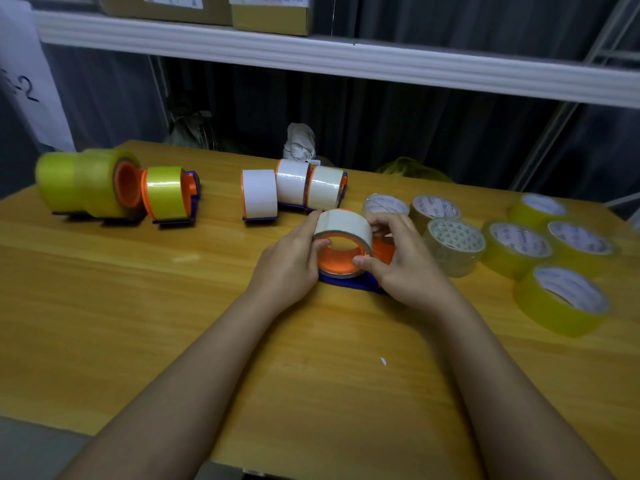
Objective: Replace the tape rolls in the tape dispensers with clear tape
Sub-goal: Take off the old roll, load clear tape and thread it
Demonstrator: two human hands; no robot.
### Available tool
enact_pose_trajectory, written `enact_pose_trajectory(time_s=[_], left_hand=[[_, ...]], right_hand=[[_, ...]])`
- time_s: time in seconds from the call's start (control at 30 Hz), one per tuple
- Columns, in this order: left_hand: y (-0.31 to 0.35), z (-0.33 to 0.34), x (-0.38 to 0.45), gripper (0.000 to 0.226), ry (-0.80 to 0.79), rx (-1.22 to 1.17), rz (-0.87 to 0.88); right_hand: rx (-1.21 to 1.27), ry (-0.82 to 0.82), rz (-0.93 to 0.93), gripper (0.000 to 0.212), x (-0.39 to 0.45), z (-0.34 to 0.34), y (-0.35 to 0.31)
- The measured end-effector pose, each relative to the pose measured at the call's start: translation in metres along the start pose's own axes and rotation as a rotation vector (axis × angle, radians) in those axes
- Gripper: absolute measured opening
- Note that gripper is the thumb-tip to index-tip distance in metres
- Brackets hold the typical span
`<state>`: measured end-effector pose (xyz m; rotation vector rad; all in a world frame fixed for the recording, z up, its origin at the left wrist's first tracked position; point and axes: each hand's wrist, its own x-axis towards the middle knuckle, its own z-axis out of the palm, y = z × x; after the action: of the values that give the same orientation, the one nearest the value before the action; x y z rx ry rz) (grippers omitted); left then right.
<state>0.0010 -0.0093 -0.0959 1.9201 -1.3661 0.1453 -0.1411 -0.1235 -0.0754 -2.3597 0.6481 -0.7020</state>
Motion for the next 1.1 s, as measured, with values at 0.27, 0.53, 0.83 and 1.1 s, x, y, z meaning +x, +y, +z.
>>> enact_pose_trajectory(time_s=[0.27,0.53,0.83,1.1], left_hand=[[0.0073,0.0031,-0.0017,0.046,0.071,0.153,-0.013],[0.0080,0.0059,0.0003,0.043,0.105,0.205,-0.030],[0.0028,0.0084,-0.0002,0.034,0.161,0.124,-0.026],[0.0044,0.0078,0.0003,0.035,0.199,0.190,0.065]], right_hand=[[-0.035,0.019,-0.002,0.046,-0.0030,0.0016,-0.0026],[-0.045,0.049,-0.018,0.045,-0.0015,0.0043,-0.0034],[0.043,-0.020,0.008,0.055,0.0008,-0.0002,-0.0017],[0.217,0.066,0.141,0.052,0.0053,0.0034,-0.0044]])
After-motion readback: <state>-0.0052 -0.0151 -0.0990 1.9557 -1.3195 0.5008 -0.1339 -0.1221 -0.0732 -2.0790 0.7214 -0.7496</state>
